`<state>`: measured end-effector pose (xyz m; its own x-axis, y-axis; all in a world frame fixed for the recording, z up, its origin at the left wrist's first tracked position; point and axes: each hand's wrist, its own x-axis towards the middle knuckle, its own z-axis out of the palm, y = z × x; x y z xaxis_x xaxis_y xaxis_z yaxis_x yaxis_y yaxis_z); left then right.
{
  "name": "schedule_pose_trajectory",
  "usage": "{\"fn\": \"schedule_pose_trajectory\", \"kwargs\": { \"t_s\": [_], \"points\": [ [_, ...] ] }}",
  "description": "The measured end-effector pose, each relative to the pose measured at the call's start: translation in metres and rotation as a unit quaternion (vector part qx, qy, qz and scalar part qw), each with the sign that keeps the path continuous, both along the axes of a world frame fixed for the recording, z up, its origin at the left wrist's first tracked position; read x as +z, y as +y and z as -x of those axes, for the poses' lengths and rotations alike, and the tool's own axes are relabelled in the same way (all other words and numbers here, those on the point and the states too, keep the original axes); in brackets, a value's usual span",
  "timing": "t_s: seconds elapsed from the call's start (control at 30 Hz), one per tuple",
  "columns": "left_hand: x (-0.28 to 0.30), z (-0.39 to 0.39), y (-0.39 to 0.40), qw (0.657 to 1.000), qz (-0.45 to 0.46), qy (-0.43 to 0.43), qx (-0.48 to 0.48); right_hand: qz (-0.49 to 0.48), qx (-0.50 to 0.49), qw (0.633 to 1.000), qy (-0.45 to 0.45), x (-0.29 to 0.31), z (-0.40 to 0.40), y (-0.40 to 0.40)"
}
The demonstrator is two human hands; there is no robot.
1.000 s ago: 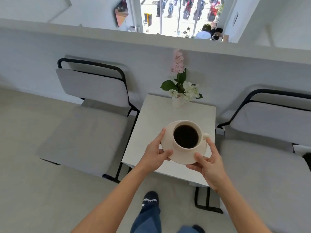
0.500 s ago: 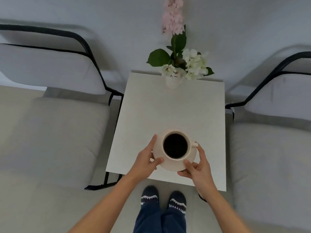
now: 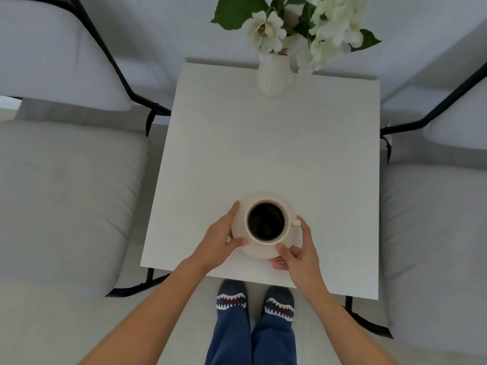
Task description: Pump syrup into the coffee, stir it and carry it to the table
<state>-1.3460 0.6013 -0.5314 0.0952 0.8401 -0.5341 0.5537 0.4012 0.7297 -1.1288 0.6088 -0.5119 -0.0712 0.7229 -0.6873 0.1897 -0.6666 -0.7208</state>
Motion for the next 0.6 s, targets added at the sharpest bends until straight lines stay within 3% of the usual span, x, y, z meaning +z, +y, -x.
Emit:
{"fn": "schedule_pose_trajectory", "kwargs": {
  "t_s": [0.3,0.43,0.6],
  "points": [
    [-0.001,-0.007,0.017,0.995,0.033,0.055,-0.07,-0.022,-0.001,0.999,-0.03,-0.014,-0.006,-0.001],
    [0.004,-0.011,0.025,0.979,0.052,0.146,-0.13,-0.033,0.007,0.999,-0.033,-0.014,-0.008,0.002],
    [0.007,-0.013,0.031,0.931,0.011,0.299,-0.209,-0.005,0.057,0.998,-0.028,-0.017,-0.013,0.009]
  ]
}}
